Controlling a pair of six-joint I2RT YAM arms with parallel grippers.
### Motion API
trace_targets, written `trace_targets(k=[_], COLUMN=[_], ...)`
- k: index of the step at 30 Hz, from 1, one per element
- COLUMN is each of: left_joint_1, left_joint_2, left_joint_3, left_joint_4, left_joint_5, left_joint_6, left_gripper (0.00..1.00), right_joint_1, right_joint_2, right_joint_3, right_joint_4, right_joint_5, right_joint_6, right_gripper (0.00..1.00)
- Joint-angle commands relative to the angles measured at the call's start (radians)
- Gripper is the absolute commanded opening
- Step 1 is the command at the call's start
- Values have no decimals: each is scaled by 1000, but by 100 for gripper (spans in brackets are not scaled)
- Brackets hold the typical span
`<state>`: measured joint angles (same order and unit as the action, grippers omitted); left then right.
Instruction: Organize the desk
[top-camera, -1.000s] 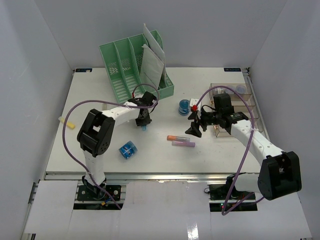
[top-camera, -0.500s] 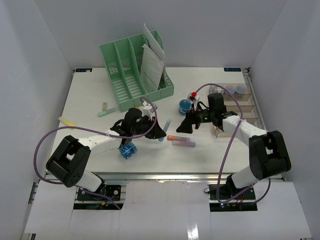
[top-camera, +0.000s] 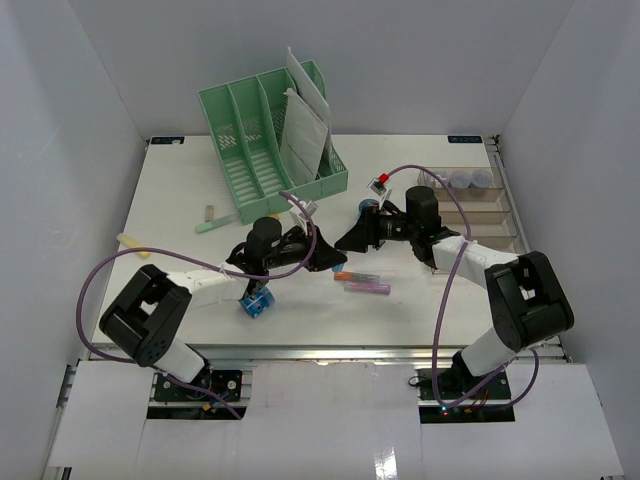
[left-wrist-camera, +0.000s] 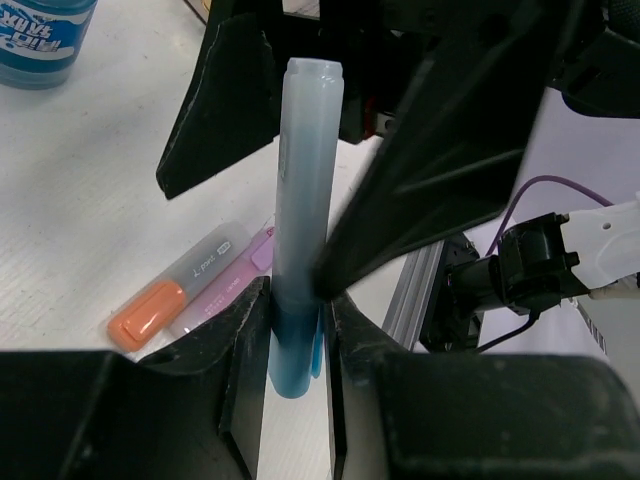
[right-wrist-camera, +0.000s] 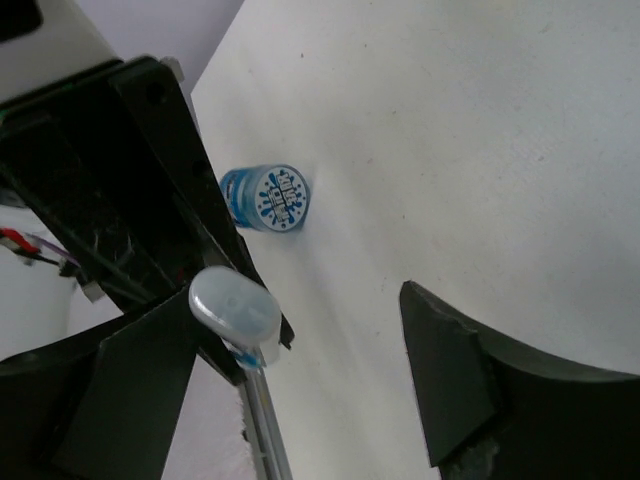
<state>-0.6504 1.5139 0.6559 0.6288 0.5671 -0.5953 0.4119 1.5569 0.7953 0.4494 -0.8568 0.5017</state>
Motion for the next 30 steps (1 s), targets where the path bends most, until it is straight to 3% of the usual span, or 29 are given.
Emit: trace_targets(k=[1, 3, 5, 9, 15, 20, 25, 28, 30], left_joint_1=[-6, -6, -6, -6, -4, 3, 9, 14, 18], left_joint_2=[-6, -6, -6, -15, -78, -204, -313, -384, -406], left_joint_3=[39, 41, 45, 56, 79, 113, 176, 198, 190], left_joint_4=[56, 50, 45, 20, -46, -251, -550, -726, -771], left_joint_5=[-3, -12, -21, -44, -65, -160, -309, -490, -588], left_joint_6=[-11, -11, -12, -16, 56, 212, 415, 518, 574], left_gripper=[8, 12, 19, 52, 89, 97, 98, 98, 98], right_joint_1=[10, 10, 10, 11, -5, -117, -242, -299, -338], right_joint_2=[3, -1, -10, -34, -104, -205, -265, -266, -247], right_joint_3=[28, 21, 12, 2, 25, 55, 61, 55, 50], right_joint_4=[117, 128, 132, 123, -6, -156, -208, -179, -126], right_joint_5=[30, 34, 38, 39, 109, 285, 490, 688, 741], right_joint_6=[70, 69, 60, 23, -132, -324, -483, -627, -693], right_gripper=[56, 36, 24, 15, 10, 8, 8, 8, 8])
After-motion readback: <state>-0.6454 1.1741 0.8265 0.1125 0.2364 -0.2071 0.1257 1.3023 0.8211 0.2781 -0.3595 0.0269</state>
